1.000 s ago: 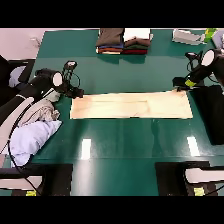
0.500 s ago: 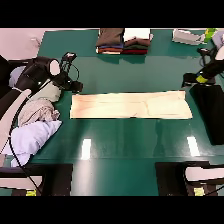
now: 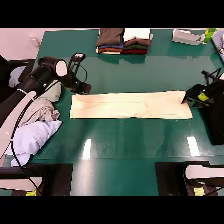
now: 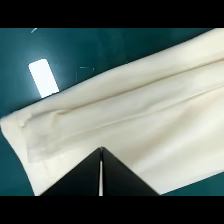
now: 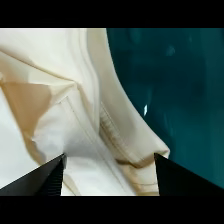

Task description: Fold the shirts.

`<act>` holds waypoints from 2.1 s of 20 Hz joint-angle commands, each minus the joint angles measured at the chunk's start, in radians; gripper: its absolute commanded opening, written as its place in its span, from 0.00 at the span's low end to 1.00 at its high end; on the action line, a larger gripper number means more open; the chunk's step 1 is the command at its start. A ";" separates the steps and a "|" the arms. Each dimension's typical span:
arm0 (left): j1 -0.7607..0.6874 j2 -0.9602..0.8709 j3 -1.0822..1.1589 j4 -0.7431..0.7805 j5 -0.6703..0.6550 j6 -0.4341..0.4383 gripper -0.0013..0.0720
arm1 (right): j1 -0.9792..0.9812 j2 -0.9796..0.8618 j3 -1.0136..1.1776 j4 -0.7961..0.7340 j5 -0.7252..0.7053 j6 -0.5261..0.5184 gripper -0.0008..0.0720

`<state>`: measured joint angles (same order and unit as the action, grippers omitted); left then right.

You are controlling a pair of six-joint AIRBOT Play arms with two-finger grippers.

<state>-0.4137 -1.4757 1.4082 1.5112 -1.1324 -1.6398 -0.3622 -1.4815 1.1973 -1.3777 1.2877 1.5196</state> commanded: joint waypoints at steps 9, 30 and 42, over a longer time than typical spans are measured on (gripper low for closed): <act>-0.039 0.000 0.001 -0.032 -0.002 -0.011 0.07 | 0.080 -0.056 -0.051 0.040 -0.128 -0.033 0.23; -0.286 -0.430 0.308 -0.309 0.205 0.027 0.05 | 0.460 0.206 0.455 0.024 0.213 0.106 0.03; -0.188 -0.378 0.318 -0.137 0.035 0.018 0.05 | 0.685 0.113 0.657 0.024 0.218 0.187 0.03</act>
<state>-0.6548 -1.8881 1.7222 1.2854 -1.0061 -1.6180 0.2817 -1.3552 1.8328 -1.3548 1.5143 1.6852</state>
